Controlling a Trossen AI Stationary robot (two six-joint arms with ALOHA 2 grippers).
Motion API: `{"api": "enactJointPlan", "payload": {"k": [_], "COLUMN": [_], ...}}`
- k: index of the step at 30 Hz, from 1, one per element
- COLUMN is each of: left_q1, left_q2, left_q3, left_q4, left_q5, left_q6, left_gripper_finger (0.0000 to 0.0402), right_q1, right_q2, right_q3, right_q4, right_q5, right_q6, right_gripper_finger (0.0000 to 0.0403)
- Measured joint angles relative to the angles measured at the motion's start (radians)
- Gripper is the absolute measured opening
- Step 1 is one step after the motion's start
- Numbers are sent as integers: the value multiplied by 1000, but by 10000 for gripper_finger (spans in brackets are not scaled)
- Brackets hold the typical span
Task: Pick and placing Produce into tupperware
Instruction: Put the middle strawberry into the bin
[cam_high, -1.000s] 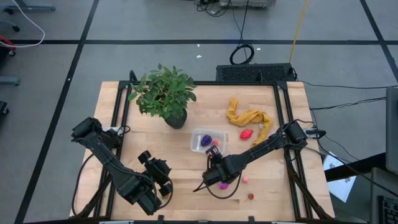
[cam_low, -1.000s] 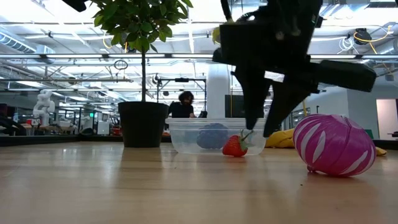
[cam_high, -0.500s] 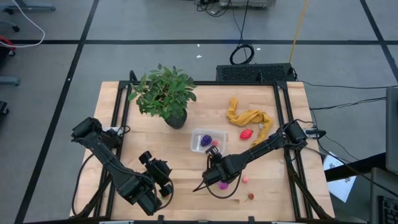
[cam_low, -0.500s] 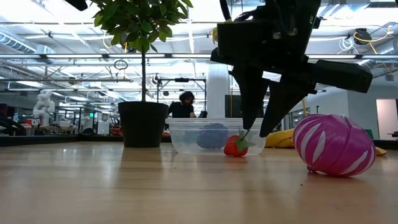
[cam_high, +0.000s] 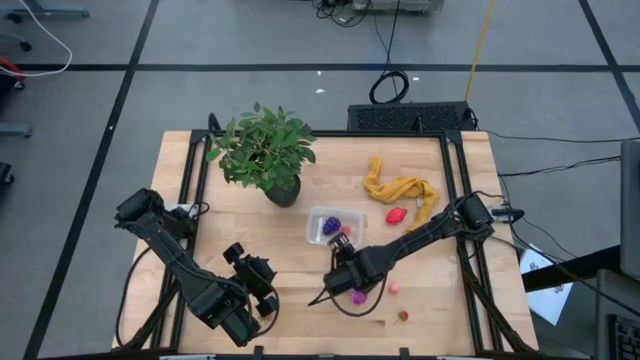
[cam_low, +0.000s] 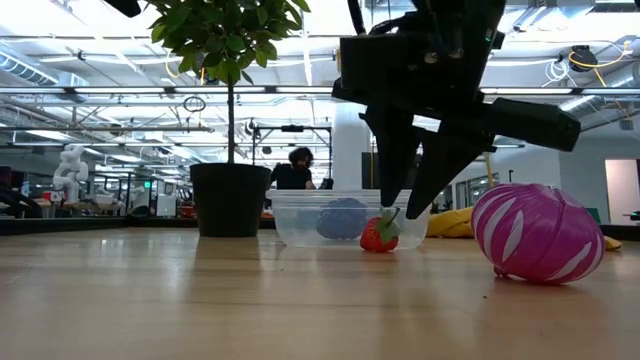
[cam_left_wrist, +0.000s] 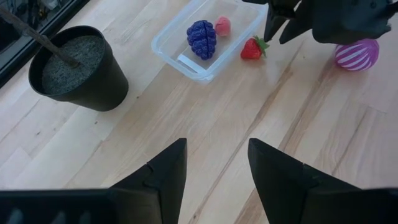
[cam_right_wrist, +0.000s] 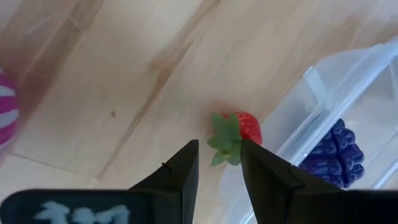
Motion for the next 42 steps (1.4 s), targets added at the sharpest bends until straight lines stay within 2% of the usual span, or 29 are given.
{"api": "enactJointPlan", "payload": {"k": [16,30,42], "left_q1": [0,0,0], "left_q2": [0,0,0], "left_q3": [0,0,0], "left_q4": [0,0,1], "left_q5": [0,0,0], "left_q6": [1,0,0], "left_gripper_finger": [177,177,177], "right_q1": [-1,-1,-1], "right_q2": [0,0,0], "right_q3": [-21,-23,-23], "right_q4": [21,27,33], "right_q5": [0,0,0], "right_q6": [2,0,0], "right_gripper_finger": [107,53,42]}}
